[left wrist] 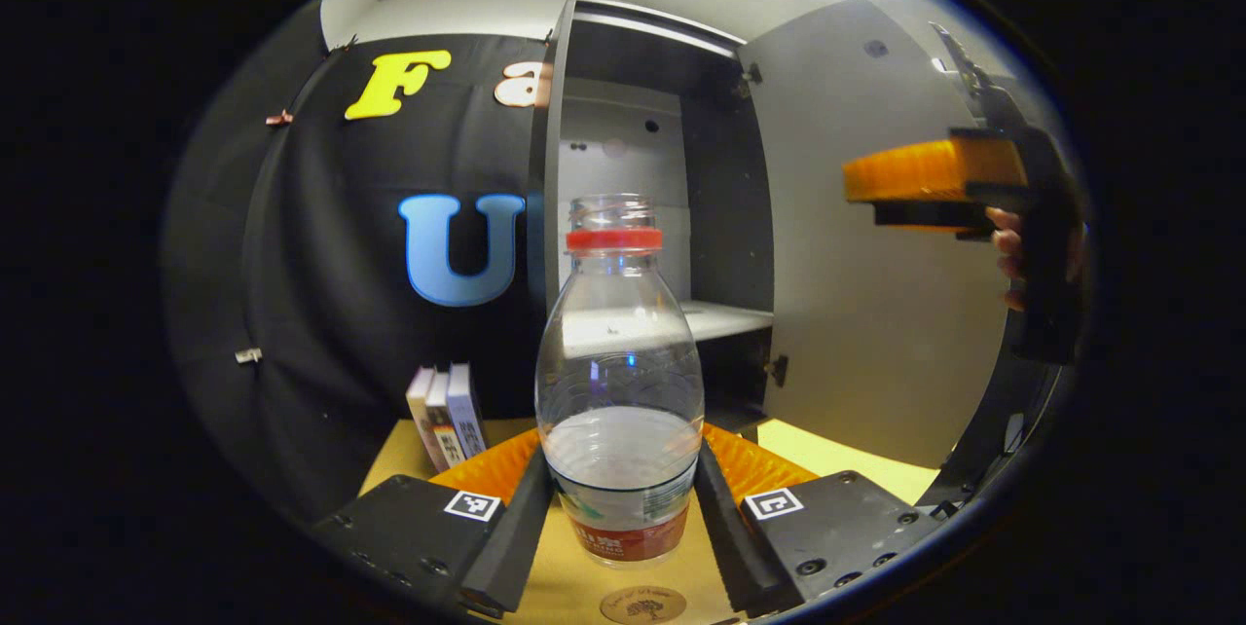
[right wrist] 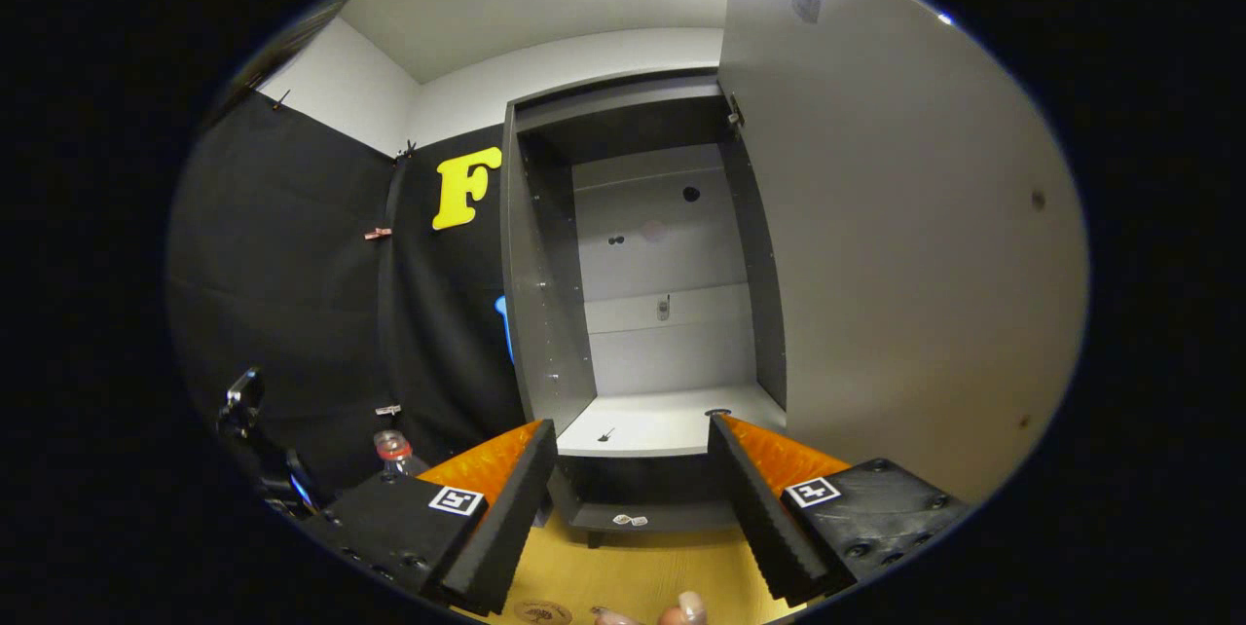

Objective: Open the cabinet door with the right hand, grasp the bottle in the cabinet with the left hand and place it on the coaster, then close the cabinet door with the right hand.

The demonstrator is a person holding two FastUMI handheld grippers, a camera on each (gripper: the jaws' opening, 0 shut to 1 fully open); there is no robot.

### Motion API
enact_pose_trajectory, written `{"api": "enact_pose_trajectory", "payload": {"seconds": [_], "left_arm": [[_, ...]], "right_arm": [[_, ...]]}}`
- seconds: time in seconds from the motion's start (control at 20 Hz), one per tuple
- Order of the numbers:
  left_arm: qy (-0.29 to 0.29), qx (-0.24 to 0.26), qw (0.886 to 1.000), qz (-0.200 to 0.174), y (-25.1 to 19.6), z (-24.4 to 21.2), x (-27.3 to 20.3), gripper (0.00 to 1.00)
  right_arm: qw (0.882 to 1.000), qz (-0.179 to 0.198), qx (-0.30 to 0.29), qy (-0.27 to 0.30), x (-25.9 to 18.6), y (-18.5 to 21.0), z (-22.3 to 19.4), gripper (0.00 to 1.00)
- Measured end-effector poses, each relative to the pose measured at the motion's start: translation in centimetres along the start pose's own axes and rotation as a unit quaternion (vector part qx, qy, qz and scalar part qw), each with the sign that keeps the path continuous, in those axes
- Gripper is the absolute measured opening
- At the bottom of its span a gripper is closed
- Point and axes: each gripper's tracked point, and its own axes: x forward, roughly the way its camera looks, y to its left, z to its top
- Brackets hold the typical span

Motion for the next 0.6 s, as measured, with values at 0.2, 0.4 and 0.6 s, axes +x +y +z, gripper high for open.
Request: {"api": "enact_pose_trajectory", "payload": {"seconds": [0.2, 0.4, 0.6], "left_arm": [[0.019, -0.011, 1.000, 0.004, -1.1, -8.0, 0.3, 0.76], [0.053, -0.001, 0.998, 0.028, -0.8, -14.9, 0.3, 0.76], [0.050, -0.033, 0.997, 0.039, -0.2, -17.7, 0.2, 0.77]], "right_arm": [[1.000, 0.000, -0.007, -0.014, 1.4, -0.6, -3.4, 0.97], [0.998, 0.009, -0.060, 0.009, 1.0, -1.0, -6.6, 0.96], [0.998, 0.013, -0.050, 0.044, 1.1, -1.3, -8.9, 0.96]]}}
